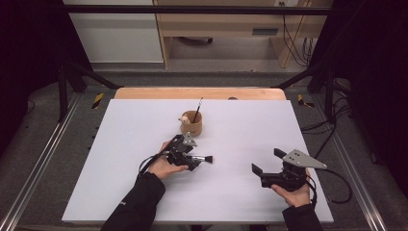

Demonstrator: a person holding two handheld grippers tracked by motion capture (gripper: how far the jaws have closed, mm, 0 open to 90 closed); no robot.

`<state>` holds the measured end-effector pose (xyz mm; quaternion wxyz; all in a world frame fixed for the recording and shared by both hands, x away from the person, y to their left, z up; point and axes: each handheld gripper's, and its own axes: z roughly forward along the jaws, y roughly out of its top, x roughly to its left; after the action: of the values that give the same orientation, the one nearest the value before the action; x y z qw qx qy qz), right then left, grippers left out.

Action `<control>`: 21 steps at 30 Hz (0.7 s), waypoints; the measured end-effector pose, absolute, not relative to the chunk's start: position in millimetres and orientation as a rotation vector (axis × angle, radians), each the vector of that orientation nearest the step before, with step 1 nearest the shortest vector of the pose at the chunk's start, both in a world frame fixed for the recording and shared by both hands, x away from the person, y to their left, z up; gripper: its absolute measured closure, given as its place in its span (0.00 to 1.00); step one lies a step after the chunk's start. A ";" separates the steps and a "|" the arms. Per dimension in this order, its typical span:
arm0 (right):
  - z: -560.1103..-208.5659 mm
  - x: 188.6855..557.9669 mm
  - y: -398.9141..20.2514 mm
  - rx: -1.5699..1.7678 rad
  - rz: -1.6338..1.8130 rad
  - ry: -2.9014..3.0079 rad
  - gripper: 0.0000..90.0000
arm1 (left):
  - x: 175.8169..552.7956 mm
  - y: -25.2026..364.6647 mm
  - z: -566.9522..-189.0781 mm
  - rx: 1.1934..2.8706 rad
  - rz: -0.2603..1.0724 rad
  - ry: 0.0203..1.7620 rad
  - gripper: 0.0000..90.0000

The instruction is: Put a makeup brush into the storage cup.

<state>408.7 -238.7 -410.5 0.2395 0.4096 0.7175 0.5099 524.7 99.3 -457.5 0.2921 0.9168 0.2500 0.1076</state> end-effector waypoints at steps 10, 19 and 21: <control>-410.4 408.6 -238.7 1.120 1.396 1.965 0.03 | 526.0 99.3 -460.5 2.463 0.251 0.674 0.53; -410.3 408.5 -238.6 1.121 1.396 1.965 0.03 | 526.3 100.0 -461.2 2.475 0.241 0.691 0.63; -410.3 408.5 -238.5 1.120 1.396 1.966 0.03 | 526.6 100.7 -460.9 2.475 0.238 0.696 0.66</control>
<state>408.5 -238.5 -410.3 0.2393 0.4091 0.7180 0.5098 526.6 100.7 -460.9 0.2759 0.9213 0.2592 0.0885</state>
